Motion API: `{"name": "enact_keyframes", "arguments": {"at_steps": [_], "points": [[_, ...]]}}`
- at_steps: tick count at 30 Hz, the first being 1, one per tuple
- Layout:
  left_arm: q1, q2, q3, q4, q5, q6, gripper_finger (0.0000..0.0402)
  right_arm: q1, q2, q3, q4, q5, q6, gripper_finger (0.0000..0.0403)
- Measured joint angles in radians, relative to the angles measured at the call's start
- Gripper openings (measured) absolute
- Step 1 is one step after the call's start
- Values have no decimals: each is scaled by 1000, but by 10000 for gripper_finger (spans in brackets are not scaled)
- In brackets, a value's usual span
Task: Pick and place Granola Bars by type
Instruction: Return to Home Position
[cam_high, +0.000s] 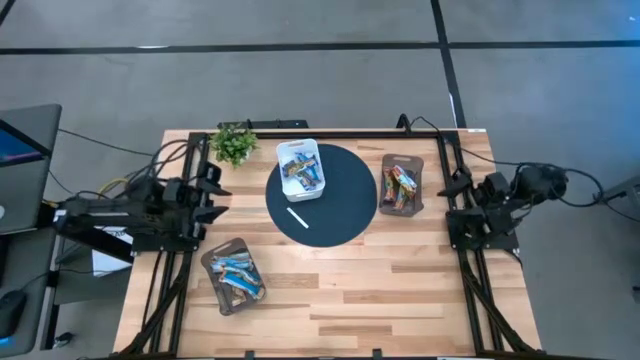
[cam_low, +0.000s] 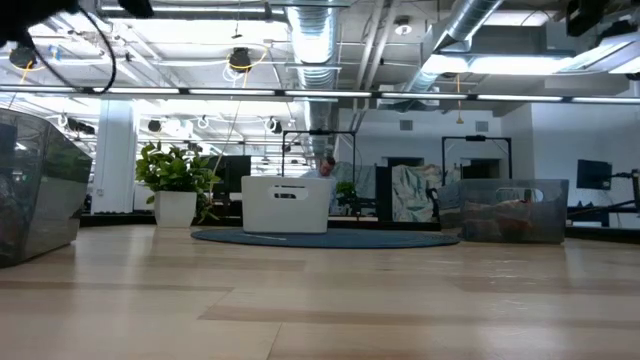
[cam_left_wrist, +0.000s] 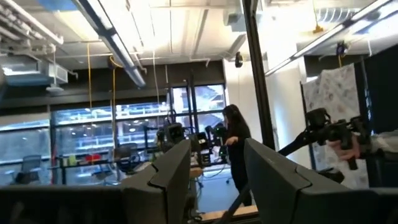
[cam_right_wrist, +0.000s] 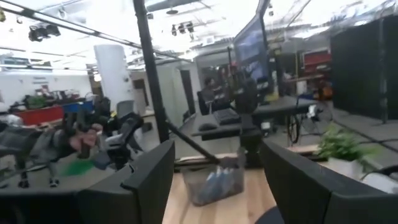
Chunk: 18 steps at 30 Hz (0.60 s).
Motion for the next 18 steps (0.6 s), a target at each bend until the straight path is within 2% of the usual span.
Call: {"name": "enact_keyframes", "arguments": {"at_steps": [5, 9, 14, 18], "points": [[101, 1, -92, 120, 73, -90, 146, -49, 0, 40, -72, -3, -22, 235], [171, 1, -123, 164, 116, -136, 146, -81, 0, 33, -97, -68, 6, 235], [230, 2, -126, 161, 185, -156, 146, -100, 0, -76, 71, -157, -16, 235], [275, 3, -126, 152, 234, -173, 146, -145, 0, -154, 82, -166, 22, 235]]}}
